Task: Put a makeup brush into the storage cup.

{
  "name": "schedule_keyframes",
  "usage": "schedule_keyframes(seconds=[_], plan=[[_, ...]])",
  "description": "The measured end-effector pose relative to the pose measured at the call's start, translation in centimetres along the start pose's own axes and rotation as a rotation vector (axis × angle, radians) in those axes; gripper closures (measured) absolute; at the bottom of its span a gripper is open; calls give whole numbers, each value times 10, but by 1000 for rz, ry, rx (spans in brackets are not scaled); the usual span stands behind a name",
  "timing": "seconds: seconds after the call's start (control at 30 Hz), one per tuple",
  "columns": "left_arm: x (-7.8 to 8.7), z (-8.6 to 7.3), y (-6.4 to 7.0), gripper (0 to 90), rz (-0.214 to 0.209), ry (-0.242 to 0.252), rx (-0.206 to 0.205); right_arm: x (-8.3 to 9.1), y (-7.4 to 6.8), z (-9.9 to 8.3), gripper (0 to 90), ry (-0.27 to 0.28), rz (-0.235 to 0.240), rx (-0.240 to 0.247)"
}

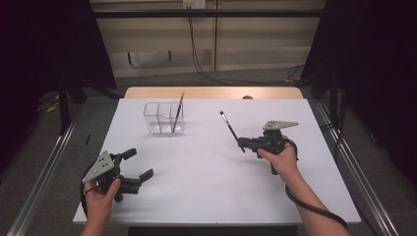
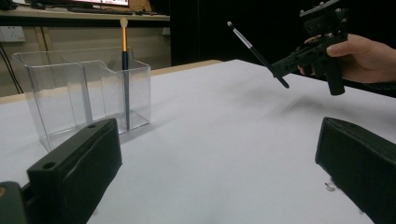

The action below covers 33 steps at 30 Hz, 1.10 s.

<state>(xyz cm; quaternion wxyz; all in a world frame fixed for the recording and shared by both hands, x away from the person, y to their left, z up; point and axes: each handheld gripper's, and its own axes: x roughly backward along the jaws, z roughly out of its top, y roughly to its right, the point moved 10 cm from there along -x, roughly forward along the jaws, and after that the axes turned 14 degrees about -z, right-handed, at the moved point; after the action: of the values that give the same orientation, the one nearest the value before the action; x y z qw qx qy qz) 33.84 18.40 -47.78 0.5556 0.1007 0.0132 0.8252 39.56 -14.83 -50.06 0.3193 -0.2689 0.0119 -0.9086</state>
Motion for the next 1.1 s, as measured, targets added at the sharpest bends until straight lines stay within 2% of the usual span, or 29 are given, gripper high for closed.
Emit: schedule_keyframes(seconds=[0.27,0.6,1.1], plan=[[-1,0,0,3,-2,0,3,10,-9,4,852,88,55,-31],[-3,0,1,3,-4,0,5,19,-22,4,852,157,90,-27],[-7,0,2,2,-6,3,19,20,-38,-3,851,164,120,-7]])
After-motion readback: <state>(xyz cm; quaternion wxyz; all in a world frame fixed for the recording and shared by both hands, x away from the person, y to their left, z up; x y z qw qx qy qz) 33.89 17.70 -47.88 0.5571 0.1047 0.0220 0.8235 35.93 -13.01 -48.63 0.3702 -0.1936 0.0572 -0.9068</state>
